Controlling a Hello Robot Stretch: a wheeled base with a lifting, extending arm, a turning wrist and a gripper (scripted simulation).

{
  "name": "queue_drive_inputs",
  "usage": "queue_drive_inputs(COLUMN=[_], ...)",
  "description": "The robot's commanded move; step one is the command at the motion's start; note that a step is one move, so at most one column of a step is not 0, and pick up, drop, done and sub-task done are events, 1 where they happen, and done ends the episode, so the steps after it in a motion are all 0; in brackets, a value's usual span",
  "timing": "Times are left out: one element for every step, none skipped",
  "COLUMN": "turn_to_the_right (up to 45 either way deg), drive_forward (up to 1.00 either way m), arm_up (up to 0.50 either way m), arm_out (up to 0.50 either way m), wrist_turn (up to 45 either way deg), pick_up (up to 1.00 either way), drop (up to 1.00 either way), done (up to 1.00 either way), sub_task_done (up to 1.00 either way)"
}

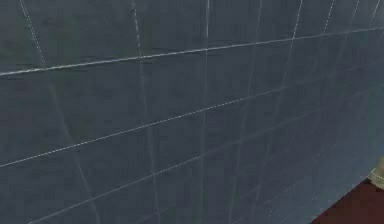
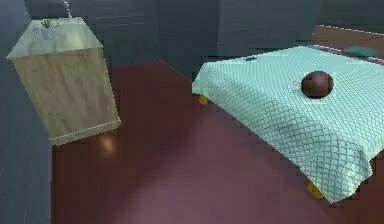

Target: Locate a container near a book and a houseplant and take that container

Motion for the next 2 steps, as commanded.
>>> queue_drive_inputs(turn_to_the_right=[45.0,39.0], drive_forward=[0.00,0.00], arm_up=[0.00,0.00], arm_out=[0.00,0.00], wrist_turn=[0.0,0.0], pick_up=[0.00,0.00], drop=[0.00,0.00], done=[0.00,0.00], sub_task_done=[0.00,0.00])
